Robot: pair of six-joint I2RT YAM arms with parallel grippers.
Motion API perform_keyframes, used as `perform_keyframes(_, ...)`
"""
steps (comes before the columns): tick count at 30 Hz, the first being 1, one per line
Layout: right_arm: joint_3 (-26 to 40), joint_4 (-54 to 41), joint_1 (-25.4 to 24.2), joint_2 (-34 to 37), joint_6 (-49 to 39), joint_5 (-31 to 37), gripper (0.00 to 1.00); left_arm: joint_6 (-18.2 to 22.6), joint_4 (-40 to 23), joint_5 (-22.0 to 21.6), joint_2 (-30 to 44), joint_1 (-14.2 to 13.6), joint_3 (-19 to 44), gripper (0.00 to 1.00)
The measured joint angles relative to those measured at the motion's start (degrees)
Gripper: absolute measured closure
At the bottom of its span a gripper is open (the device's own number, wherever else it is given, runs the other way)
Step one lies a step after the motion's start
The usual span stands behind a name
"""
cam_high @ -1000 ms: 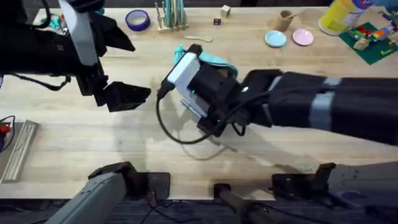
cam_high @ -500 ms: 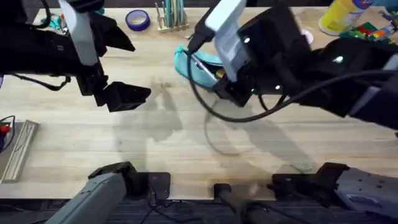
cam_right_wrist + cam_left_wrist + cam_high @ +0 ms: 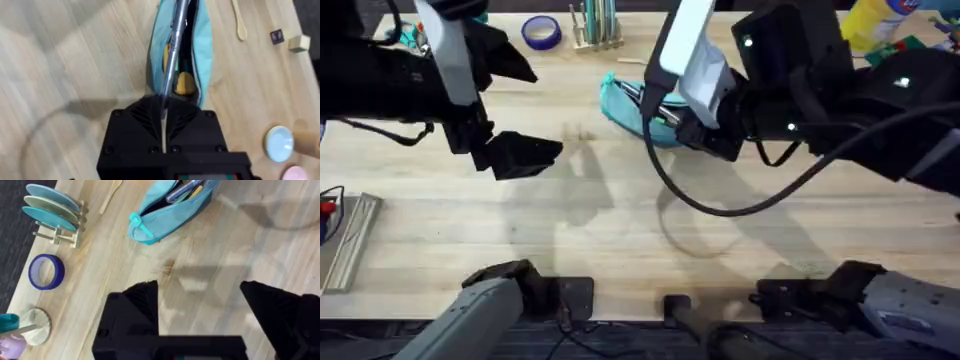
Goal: Unzip the bag, pick up the pens from the table one at a time and place them inside, then zip the bag closed.
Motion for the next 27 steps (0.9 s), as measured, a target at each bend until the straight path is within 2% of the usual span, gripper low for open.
perform_keyframes(8,0.0,0.1,-2.4,1.7,-5.1,-0.2,0.967,0.0,0.0,0.0,0.0,0.0,0.0,0.008)
perform_keyframes(21,0.0,4.3,-3.9,10.8,-6.8,-0.2,0.967,0.0,0.0,0.0,0.0,0.0,0.0,0.007)
perform_keyframes(27,0.0,6.6,-5.2,12.3,-6.8,-0.2,0.967,0.0,0.0,0.0,0.0,0.0,0.0,0.007)
